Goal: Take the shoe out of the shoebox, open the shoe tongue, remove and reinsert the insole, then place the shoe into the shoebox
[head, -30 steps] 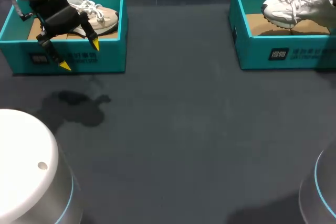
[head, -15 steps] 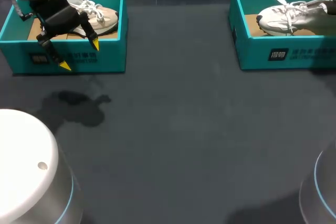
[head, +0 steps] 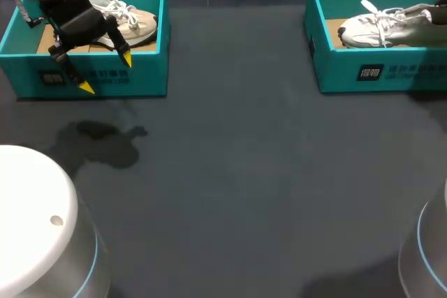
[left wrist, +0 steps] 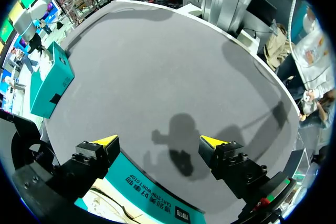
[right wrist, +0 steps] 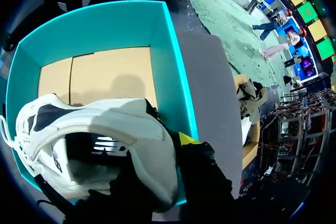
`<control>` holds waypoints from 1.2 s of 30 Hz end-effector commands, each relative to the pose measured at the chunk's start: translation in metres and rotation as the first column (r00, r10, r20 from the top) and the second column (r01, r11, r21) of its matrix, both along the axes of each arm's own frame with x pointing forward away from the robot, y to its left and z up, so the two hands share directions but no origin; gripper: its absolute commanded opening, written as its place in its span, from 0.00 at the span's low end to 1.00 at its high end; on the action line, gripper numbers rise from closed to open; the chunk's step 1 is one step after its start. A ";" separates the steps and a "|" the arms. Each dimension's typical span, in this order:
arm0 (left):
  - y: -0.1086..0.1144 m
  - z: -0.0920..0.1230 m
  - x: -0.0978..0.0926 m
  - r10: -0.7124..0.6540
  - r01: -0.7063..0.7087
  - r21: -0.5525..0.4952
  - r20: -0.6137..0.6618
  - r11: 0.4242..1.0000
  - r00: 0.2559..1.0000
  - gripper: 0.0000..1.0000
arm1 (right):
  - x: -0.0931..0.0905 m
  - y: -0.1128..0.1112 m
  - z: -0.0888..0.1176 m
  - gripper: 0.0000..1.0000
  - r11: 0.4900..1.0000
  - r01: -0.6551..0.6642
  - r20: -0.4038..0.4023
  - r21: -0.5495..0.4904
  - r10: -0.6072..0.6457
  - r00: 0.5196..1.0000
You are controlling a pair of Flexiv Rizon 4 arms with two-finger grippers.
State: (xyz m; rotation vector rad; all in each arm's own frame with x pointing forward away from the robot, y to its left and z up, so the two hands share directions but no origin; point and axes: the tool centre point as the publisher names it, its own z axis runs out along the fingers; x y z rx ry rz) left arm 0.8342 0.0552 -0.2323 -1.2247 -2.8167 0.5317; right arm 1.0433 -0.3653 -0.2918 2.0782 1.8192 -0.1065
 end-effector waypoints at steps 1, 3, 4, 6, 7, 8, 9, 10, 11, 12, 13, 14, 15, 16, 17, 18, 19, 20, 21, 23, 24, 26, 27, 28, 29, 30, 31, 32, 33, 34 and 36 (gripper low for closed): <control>0.000 0.000 0.000 0.000 0.000 0.002 0.002 1.000 1.000 1.00 | 0.000 0.004 -0.001 0.00 1.000 -0.002 -0.006 -0.007 0.002 1.000; 0.000 0.000 0.000 0.000 0.000 0.002 0.002 1.000 1.000 1.00 | -0.001 0.007 -0.003 0.00 1.000 -0.004 -0.009 -0.007 0.004 1.000; 0.000 0.000 0.000 0.000 0.000 0.002 0.002 1.000 1.000 1.00 | -0.002 0.008 -0.004 0.00 1.000 -0.004 -0.010 -0.007 0.004 1.000; 0.000 0.000 0.000 0.000 0.000 0.002 0.002 1.000 1.000 1.00 | -0.003 0.010 -0.006 0.00 1.000 -0.005 -0.015 -0.007 0.005 1.000; 0.000 0.000 0.000 0.000 0.000 0.002 0.002 1.000 1.000 1.00 | -0.004 0.011 -0.007 0.00 1.000 -0.005 -0.015 -0.006 0.005 1.000; 0.000 0.000 0.000 0.000 0.000 0.002 0.002 1.000 1.000 1.00 | -0.004 0.012 -0.008 0.00 1.000 -0.004 -0.015 -0.006 0.004 1.000; 0.000 0.000 0.000 0.000 0.000 0.002 0.002 1.000 1.000 1.00 | -0.005 0.013 -0.008 0.00 1.000 -0.004 -0.016 -0.007 0.004 1.000; 0.000 0.000 0.000 0.000 0.000 0.002 0.002 1.000 1.000 1.00 | -0.005 0.013 -0.008 0.00 1.000 -0.003 -0.015 -0.007 0.003 1.000; 0.000 0.000 0.000 0.000 0.000 0.002 0.002 1.000 1.000 1.00 | -0.005 0.015 -0.009 0.00 1.000 -0.001 -0.014 -0.008 0.001 1.000; 0.000 0.000 0.000 0.000 0.000 0.002 0.002 1.000 1.000 1.00 | -0.005 0.016 -0.009 0.00 1.000 0.001 -0.014 -0.010 -0.001 1.000; 0.000 0.000 0.000 0.000 0.000 0.002 0.002 1.000 1.000 1.00 | -0.005 0.017 -0.009 0.00 1.000 0.003 -0.015 -0.016 -0.004 1.000; 0.000 0.000 0.000 0.000 0.000 0.002 0.002 1.000 1.000 1.00 | -0.005 0.019 -0.009 0.00 1.000 0.005 -0.015 -0.021 -0.006 1.000; 0.000 0.000 0.000 0.000 0.000 0.002 0.002 1.000 1.000 1.00 | -0.005 0.020 -0.010 0.00 1.000 0.006 -0.017 -0.026 -0.007 1.000; 0.000 0.000 0.000 0.000 0.000 0.002 0.002 1.000 1.000 1.00 | -0.005 0.020 -0.010 0.00 1.000 0.007 -0.017 -0.030 -0.008 1.000; 0.000 0.000 0.000 0.000 0.000 0.002 0.002 1.000 1.000 1.00 | -0.005 0.021 -0.011 0.00 0.999 0.007 -0.017 -0.033 -0.008 1.000; 0.000 0.000 0.000 0.000 0.000 0.002 0.002 1.000 1.000 1.00 | -0.005 0.022 -0.012 0.00 0.999 0.006 -0.018 -0.037 -0.006 1.000; 0.000 0.000 0.000 0.000 0.000 0.002 0.002 1.000 1.000 1.00 | -0.005 0.023 -0.013 0.00 0.999 0.005 -0.021 -0.042 -0.006 1.000; 0.000 0.000 0.000 0.000 0.000 0.002 0.002 1.000 1.000 1.00 | -0.005 0.023 -0.015 0.00 0.999 0.004 -0.024 -0.045 -0.005 1.000; 0.000 0.000 0.000 0.000 0.000 0.002 0.002 1.000 1.000 1.00 | -0.005 0.024 -0.017 0.00 0.999 -0.002 -0.026 -0.045 0.001 1.000; 0.000 0.000 0.000 0.000 0.000 0.002 0.002 1.000 1.000 1.00 | -0.006 0.023 -0.021 0.00 0.999 -0.011 -0.032 -0.047 0.010 0.999; 0.000 0.000 0.000 0.000 0.000 0.002 0.002 1.000 1.000 1.00 | -0.006 0.023 -0.023 0.00 0.999 -0.014 -0.035 -0.040 0.013 0.999; 0.000 0.000 0.000 0.000 0.000 0.002 0.002 1.000 1.000 1.00 | -0.008 0.022 -0.027 0.00 0.999 -0.014 -0.045 -0.033 0.012 0.999; 0.000 0.000 0.000 0.000 0.000 0.002 0.002 1.000 1.000 1.00 | -0.008 0.022 -0.028 0.00 1.000 -0.011 -0.050 -0.024 0.010 0.999; 0.000 0.000 0.000 0.000 0.000 0.002 0.002 1.000 1.000 1.00 | -0.009 0.021 -0.030 0.00 1.000 -0.010 -0.053 -0.021 0.009 0.999; 0.000 0.000 0.000 0.000 0.000 0.002 0.002 1.000 1.000 1.00 | -0.009 0.022 -0.032 0.00 1.000 -0.008 -0.058 -0.018 0.007 0.998; 0.000 0.000 0.000 0.000 0.000 0.002 0.002 1.000 1.000 1.00 | -0.009 0.022 -0.033 0.00 1.000 -0.007 -0.061 -0.013 0.006 0.998; 0.000 0.000 0.000 0.000 0.000 0.002 0.002 1.000 1.000 1.00 | -0.009 0.022 -0.035 0.00 1.000 -0.007 -0.064 -0.011 0.006 0.998; 0.000 0.000 0.000 0.000 0.000 0.002 0.002 1.000 1.000 1.00 | -0.009 0.023 -0.036 0.00 1.000 -0.006 -0.067 -0.012 0.005 0.998; 0.000 0.000 0.000 0.000 0.000 0.002 0.002 1.000 1.000 1.00 | -0.009 0.023 -0.038 0.00 1.000 -0.006 -0.068 -0.012 0.005 0.998; 0.000 0.000 0.000 0.000 0.000 0.002 0.002 1.000 1.000 1.00 | -0.009 0.024 -0.039 0.00 1.000 -0.005 -0.069 -0.012 0.005 0.998; 0.000 0.000 0.000 0.000 0.000 0.002 0.002 1.000 1.000 1.00 | -0.008 0.024 -0.041 0.00 1.000 -0.001 -0.073 -0.018 0.000 0.997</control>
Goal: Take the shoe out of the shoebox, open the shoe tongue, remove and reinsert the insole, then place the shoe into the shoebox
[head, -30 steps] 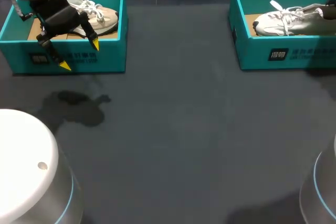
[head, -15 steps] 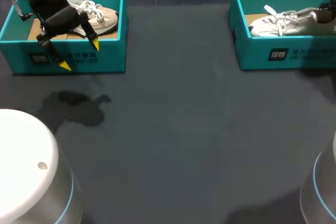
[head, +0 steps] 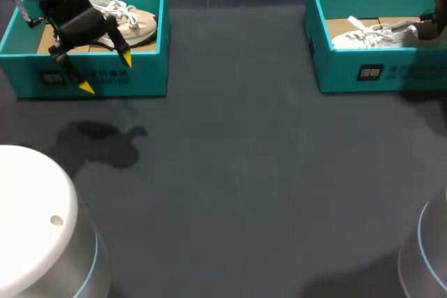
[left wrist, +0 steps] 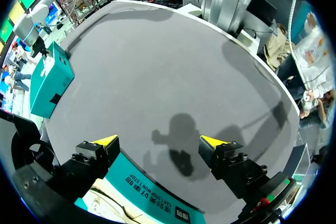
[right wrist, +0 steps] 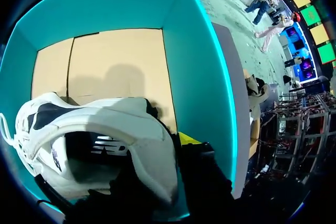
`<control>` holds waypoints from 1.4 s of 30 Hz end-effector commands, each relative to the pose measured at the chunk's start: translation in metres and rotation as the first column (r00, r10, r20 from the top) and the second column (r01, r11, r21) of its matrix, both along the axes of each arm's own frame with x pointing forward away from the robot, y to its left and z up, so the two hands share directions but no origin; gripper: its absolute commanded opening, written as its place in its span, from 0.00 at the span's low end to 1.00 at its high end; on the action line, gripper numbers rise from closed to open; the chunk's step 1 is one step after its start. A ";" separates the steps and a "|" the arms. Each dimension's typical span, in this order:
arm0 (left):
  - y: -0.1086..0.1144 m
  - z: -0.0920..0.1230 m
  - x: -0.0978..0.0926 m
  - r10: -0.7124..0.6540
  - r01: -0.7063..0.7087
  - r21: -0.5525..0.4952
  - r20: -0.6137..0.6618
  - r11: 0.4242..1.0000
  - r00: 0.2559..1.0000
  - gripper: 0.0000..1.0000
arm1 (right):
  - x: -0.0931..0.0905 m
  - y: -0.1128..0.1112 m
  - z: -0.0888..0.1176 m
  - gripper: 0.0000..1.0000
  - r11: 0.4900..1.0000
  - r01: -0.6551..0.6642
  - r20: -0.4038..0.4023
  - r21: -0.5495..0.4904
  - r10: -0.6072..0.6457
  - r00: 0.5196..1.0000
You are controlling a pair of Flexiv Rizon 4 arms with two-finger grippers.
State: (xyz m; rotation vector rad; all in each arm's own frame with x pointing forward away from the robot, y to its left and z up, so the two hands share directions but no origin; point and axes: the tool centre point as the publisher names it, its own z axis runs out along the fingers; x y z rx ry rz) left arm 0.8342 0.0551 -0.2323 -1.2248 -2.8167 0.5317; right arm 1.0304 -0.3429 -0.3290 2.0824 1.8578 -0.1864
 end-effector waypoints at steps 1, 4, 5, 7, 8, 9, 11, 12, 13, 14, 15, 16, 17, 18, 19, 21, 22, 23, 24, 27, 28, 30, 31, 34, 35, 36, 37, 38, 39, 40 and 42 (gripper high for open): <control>0.000 0.000 0.000 0.000 0.000 0.002 0.002 1.000 1.000 1.00 | 0.005 0.002 -0.005 0.00 1.000 0.006 -0.009 -0.003 -0.006 1.000; 0.000 0.000 0.000 0.000 0.000 0.002 0.002 1.000 1.000 1.00 | 0.007 0.003 -0.007 0.00 1.000 0.006 -0.017 -0.003 -0.006 1.000; 0.000 0.000 0.000 0.000 0.000 0.002 0.002 1.000 1.000 1.00 | 0.007 0.004 -0.008 0.00 1.000 0.005 -0.020 -0.004 -0.005 1.000; 0.000 0.000 0.000 0.000 0.000 0.002 0.002 1.000 1.000 1.00 | 0.007 0.006 -0.009 0.00 1.000 0.003 -0.025 -0.005 -0.003 1.000; 0.000 0.000 0.000 0.000 0.000 0.002 0.002 1.000 1.000 1.00 | 0.007 0.007 -0.010 0.00 1.000 0.002 -0.029 -0.005 -0.002 1.000; 0.000 0.000 0.000 0.000 0.000 0.002 0.002 1.000 1.000 1.00 | 0.008 0.007 -0.011 0.00 1.000 0.003 -0.033 -0.007 -0.003 0.999; 0.000 0.000 0.000 0.000 0.000 0.002 0.002 1.000 1.000 1.00 | 0.007 0.007 -0.013 0.00 1.000 0.006 -0.037 -0.003 -0.006 0.999; 0.000 0.000 0.000 0.000 0.000 0.002 0.002 1.000 1.000 1.00 | 0.007 0.007 -0.014 0.00 1.000 0.007 -0.040 -0.002 -0.007 0.999; 0.000 0.000 0.000 0.000 0.000 0.002 0.002 1.000 1.000 1.00 | 0.007 0.007 -0.015 0.00 1.000 0.009 -0.043 -0.002 -0.009 0.999; 0.000 0.000 0.000 0.000 0.000 0.002 0.002 1.000 1.000 1.00 | 0.007 0.007 -0.016 0.00 1.000 0.010 -0.046 0.001 -0.010 0.999; 0.000 0.000 0.000 0.000 0.000 0.002 0.002 1.000 1.000 1.00 | 0.007 0.007 -0.018 0.00 1.000 0.012 -0.049 0.002 -0.012 0.999; 0.000 0.000 0.000 0.000 0.000 0.002 0.002 1.000 1.000 1.00 | 0.007 0.007 -0.019 0.00 1.000 0.013 -0.051 0.002 -0.013 0.999; 0.000 0.000 0.000 0.000 0.000 0.002 0.002 1.000 1.000 1.00 | 0.007 0.007 -0.019 0.00 1.000 0.015 -0.052 0.004 -0.015 0.999; 0.000 0.000 0.000 0.000 0.000 0.002 0.002 1.000 1.000 1.00 | 0.007 0.007 -0.020 0.00 1.000 0.016 -0.053 0.005 -0.016 0.998; 0.000 0.000 0.000 0.000 0.000 0.002 0.002 1.000 1.000 1.00 | 0.007 0.007 -0.020 0.00 1.000 0.017 -0.053 0.006 -0.017 0.998; 0.000 0.000 0.000 0.000 0.000 0.002 0.002 1.000 1.000 1.00 | 0.007 0.007 -0.020 0.11 1.000 0.019 -0.053 0.008 -0.019 0.998; 0.000 0.000 0.000 0.000 0.000 0.002 0.002 1.000 1.000 1.00 | 0.007 0.007 -0.021 0.16 1.000 0.019 -0.053 0.008 -0.019 0.998; 0.000 0.000 0.000 0.000 0.000 0.002 0.002 1.000 1.000 1.00 | 0.007 0.007 -0.021 0.16 1.000 0.020 -0.052 0.009 -0.019 0.998; 0.000 0.000 0.000 0.000 0.000 0.002 0.002 1.000 1.000 1.00 | 0.007 0.007 -0.021 0.19 1.000 0.020 -0.052 0.011 -0.020 0.998; 0.000 0.000 0.000 0.000 0.000 0.002 0.002 1.000 1.000 1.00 | 0.007 0.007 -0.022 0.25 1.000 0.021 -0.050 0.016 -0.020 0.999; 0.000 0.000 0.000 0.000 0.000 0.002 0.002 1.000 1.000 1.00 | 0.007 0.006 -0.021 0.27 1.000 0.020 -0.049 0.017 -0.019 0.999; 0.000 0.000 0.000 0.000 0.000 0.002 0.002 1.000 1.000 1.00 | 0.007 0.006 -0.020 0.32 1.000 0.020 -0.044 0.020 -0.019 0.999; 0.000 0.000 0.000 0.000 0.000 0.002 0.002 1.000 1.000 1.00 | 0.007 0.006 -0.020 0.35 1.000 0.020 -0.043 0.020 -0.019 0.999; 0.000 0.000 0.000 0.000 0.000 0.002 0.002 1.000 1.000 1.00 | 0.006 0.006 -0.018 0.41 1.000 0.022 -0.039 0.018 -0.021 0.999; 0.000 0.000 0.000 0.000 0.000 0.002 0.002 1.000 1.000 1.00 | 0.006 0.006 -0.018 0.41 1.000 0.022 -0.038 0.018 -0.021 0.999; 0.000 0.000 0.000 0.000 0.000 0.002 0.002 1.000 1.000 1.00 | 0.006 0.006 -0.017 0.42 1.000 0.022 -0.037 0.019 -0.021 0.999; 0.000 0.000 0.000 0.000 0.000 0.002 0.002 1.000 1.000 1.00 | 0.006 0.006 -0.017 0.43 1.000 0.022 -0.036 0.018 -0.022 0.999; 0.000 0.000 0.000 0.000 0.000 0.002 0.002 1.000 1.000 1.00 | 0.006 0.007 -0.016 0.44 1.000 0.023 -0.034 0.018 -0.022 0.999; 0.000 0.000 0.000 0.000 0.000 0.002 0.002 1.000 1.000 1.00 | 0.005 0.007 -0.015 0.46 1.000 0.024 -0.033 0.018 -0.024 0.999; 0.000 0.000 0.000 0.000 0.000 0.002 0.002 1.000 1.000 1.00 | 0.005 0.007 -0.013 0.48 1.000 0.025 -0.031 0.018 -0.024 0.999; 0.000 0.000 0.000 0.000 0.000 0.002 0.002 1.000 1.000 1.00 | 0.004 0.008 -0.009 0.67 0.999 0.022 -0.017 0.023 -0.021 1.000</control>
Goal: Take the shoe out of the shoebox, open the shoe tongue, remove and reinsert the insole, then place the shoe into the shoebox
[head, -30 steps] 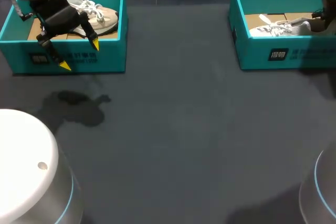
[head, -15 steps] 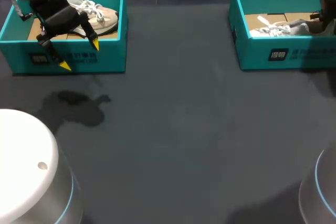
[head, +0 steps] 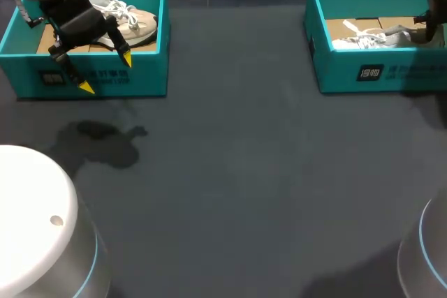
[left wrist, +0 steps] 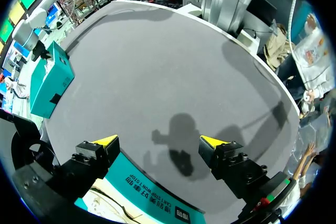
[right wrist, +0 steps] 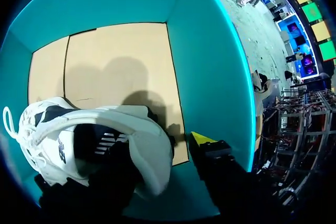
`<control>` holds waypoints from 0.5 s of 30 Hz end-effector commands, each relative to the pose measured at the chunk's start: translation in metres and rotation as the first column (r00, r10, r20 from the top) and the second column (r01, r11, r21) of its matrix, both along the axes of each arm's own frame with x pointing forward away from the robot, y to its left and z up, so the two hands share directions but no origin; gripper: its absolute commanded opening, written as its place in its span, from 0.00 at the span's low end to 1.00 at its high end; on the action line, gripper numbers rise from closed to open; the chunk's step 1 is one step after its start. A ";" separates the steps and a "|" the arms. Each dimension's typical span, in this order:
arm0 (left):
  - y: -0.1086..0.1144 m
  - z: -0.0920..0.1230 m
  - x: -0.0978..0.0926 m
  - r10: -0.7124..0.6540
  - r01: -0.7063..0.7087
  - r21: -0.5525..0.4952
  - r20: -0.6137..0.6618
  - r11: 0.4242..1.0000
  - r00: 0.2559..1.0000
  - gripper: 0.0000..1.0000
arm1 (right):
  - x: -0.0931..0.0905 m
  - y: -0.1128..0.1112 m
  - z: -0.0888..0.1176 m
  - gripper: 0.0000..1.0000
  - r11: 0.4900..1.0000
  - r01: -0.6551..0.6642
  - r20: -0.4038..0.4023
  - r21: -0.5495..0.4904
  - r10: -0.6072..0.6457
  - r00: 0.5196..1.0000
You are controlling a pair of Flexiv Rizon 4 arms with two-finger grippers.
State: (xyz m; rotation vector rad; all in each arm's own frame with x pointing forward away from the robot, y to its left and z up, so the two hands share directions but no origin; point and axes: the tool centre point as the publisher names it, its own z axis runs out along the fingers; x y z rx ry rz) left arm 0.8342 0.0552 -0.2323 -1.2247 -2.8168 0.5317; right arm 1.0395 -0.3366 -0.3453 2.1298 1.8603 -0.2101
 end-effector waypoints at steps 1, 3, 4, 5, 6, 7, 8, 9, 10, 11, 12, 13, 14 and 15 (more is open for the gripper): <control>0.000 0.000 0.000 0.000 0.000 0.002 0.002 1.000 1.000 1.00 | -0.005 0.002 0.009 0.69 1.000 -0.004 0.019 0.003 0.004 1.000; 0.000 0.000 0.000 0.000 0.000 0.002 0.002 1.000 1.000 1.00 | -0.006 0.003 0.013 0.72 1.000 -0.005 0.030 0.006 0.005 1.000; 0.000 0.000 0.000 0.000 0.000 0.002 0.002 1.000 1.000 1.00 | -0.006 0.004 0.016 0.77 1.000 -0.007 0.034 0.006 0.007 0.999; 0.000 0.000 0.000 0.000 0.000 0.002 0.002 1.000 1.000 1.00 | -0.006 0.005 0.017 0.79 1.000 -0.008 0.038 0.008 0.008 0.999; 0.000 0.000 0.000 0.000 0.000 0.002 0.002 1.000 1.000 1.00 | -0.006 0.006 0.020 0.82 1.000 -0.010 0.043 0.016 0.010 0.999; 0.000 0.000 0.000 0.000 0.000 0.002 0.002 1.000 1.000 1.00 | -0.006 0.007 0.022 0.83 1.000 -0.012 0.044 0.018 0.011 0.999; 0.000 0.000 0.000 0.000 0.000 0.002 0.002 1.000 1.000 1.00 | -0.006 0.009 0.025 0.82 1.000 -0.012 0.046 0.023 0.011 0.999; 0.000 0.000 0.000 0.000 0.000 0.002 0.002 1.000 1.000 1.00 | -0.006 0.009 0.026 0.82 1.000 -0.013 0.047 0.028 0.012 0.999; 0.000 0.000 0.000 0.000 0.000 0.002 0.002 1.000 1.000 1.00 | -0.007 0.012 0.031 0.83 0.999 -0.015 0.049 0.036 0.013 0.999; 0.000 0.000 0.000 0.000 0.000 0.002 0.002 1.000 1.000 1.00 | -0.007 0.013 0.034 0.85 0.999 -0.014 0.051 0.041 0.012 0.999; 0.000 0.000 0.000 0.000 0.000 0.002 0.002 1.000 1.000 1.00 | -0.007 0.015 0.037 0.89 0.999 -0.015 0.053 0.051 0.012 0.999; 0.000 0.000 0.000 0.000 0.000 0.002 0.002 1.000 1.000 1.00 | -0.008 0.017 0.040 0.95 0.998 -0.017 0.056 0.058 0.014 0.998; 0.000 0.000 0.000 0.000 0.000 0.002 0.002 1.000 1.000 1.00 | -0.009 0.020 0.046 1.00 0.998 -0.020 0.063 0.067 0.016 0.998; 0.000 0.000 0.000 0.000 0.000 0.002 0.002 1.000 1.000 1.00 | -0.010 0.023 0.050 1.00 0.997 -0.021 0.066 0.070 0.017 0.998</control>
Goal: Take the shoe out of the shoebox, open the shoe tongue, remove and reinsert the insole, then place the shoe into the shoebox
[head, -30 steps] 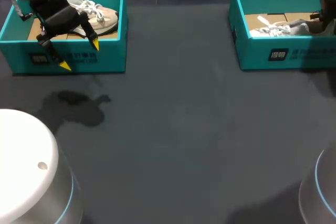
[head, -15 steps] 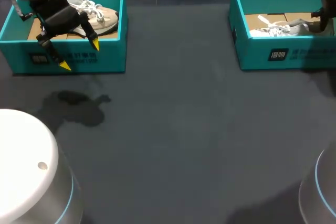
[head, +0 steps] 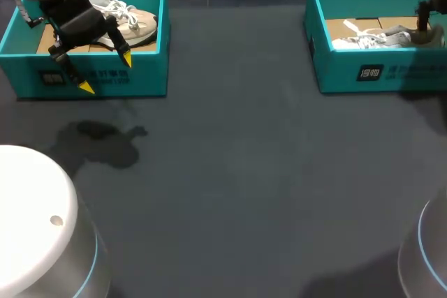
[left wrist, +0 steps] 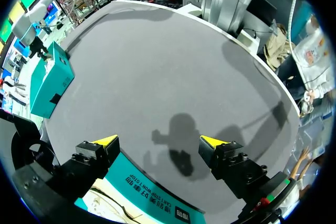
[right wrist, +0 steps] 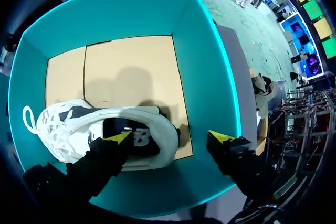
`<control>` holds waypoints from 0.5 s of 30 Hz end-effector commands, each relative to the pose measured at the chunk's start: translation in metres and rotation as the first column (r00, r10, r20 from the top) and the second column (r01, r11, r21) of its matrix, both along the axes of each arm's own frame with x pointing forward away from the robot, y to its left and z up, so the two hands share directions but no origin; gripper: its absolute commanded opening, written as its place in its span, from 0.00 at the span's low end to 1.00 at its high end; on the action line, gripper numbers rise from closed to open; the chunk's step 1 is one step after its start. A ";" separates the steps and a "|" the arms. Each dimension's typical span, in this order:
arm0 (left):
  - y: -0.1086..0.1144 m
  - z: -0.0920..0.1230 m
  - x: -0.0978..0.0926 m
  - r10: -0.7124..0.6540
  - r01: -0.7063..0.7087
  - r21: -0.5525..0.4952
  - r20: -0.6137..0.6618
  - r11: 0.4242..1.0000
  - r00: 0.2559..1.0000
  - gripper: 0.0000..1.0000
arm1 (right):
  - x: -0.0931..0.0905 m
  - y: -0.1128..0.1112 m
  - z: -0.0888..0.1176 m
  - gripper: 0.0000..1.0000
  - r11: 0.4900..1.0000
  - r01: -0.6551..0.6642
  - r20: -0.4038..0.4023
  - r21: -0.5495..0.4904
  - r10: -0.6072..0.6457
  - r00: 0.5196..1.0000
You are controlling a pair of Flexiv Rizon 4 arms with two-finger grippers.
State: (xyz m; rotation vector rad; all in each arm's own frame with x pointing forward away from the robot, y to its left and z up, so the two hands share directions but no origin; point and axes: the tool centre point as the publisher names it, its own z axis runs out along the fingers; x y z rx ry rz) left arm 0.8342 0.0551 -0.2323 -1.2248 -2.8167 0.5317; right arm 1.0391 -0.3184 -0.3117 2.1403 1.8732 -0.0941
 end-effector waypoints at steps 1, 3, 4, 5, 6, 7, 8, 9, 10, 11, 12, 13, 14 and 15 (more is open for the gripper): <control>0.000 0.000 0.000 0.000 0.000 0.002 0.002 1.000 1.000 1.00 | -0.011 0.007 0.021 1.00 1.000 -0.006 0.017 0.015 0.006 1.000; 0.000 0.000 0.000 0.000 0.000 0.002 0.002 1.000 1.000 1.00 | -0.014 0.013 0.030 1.00 1.000 -0.006 0.025 0.022 0.006 1.000; 0.000 0.000 0.000 0.000 0.000 0.002 0.002 1.000 1.000 1.00 | -0.015 0.015 0.034 1.00 1.000 -0.006 0.029 0.025 0.006 1.000; 0.000 0.000 0.000 0.000 0.000 0.002 0.002 1.000 1.000 1.00 | -0.018 0.020 0.039 1.00 0.999 -0.010 0.034 0.036 0.009 0.999; 0.000 0.000 0.000 0.000 0.000 0.002 0.002 1.000 1.000 1.00 | -0.021 0.024 0.043 1.00 0.999 -0.010 0.037 0.039 0.009 0.999; 0.000 0.000 0.000 0.000 0.000 0.002 0.002 1.000 1.000 1.00 | -0.024 0.027 0.045 1.00 0.999 -0.010 0.039 0.043 0.008 0.999; 0.000 0.000 0.000 0.000 0.000 0.002 0.002 1.000 1.000 1.00 | -0.025 0.029 0.047 1.00 0.999 -0.011 0.040 0.049 0.009 0.999; 0.000 0.000 0.000 0.000 0.000 0.002 0.002 1.000 1.000 1.00 | -0.029 0.031 0.050 1.00 0.998 -0.006 0.036 0.056 0.004 0.999; 0.000 0.000 0.000 0.000 0.000 0.002 0.002 1.000 1.000 1.00 | -0.032 0.034 0.052 1.00 0.998 0.001 0.033 0.059 -0.003 0.999; 0.000 0.000 0.000 0.000 0.000 0.002 0.002 1.000 1.000 1.00 | -0.035 0.036 0.055 1.00 0.998 0.002 0.032 0.065 -0.004 0.999; 0.000 0.000 0.000 0.000 0.000 0.002 0.002 1.000 1.000 1.00 | -0.037 0.038 0.057 1.00 0.998 0.003 0.031 0.068 -0.005 1.000; 0.000 0.000 0.000 0.000 0.000 0.002 0.002 1.000 1.000 1.00 | -0.040 0.039 0.060 1.00 0.998 0.007 0.030 0.066 -0.009 1.000; 0.000 0.000 0.000 0.000 0.000 0.002 0.002 1.000 1.000 1.00 | -0.042 0.042 0.063 1.00 0.998 0.008 0.030 0.065 -0.010 1.000; 0.000 0.000 0.000 0.000 0.000 0.002 0.002 1.000 1.000 1.00 | -0.045 0.046 0.065 1.00 0.998 0.006 0.033 0.068 -0.008 0.999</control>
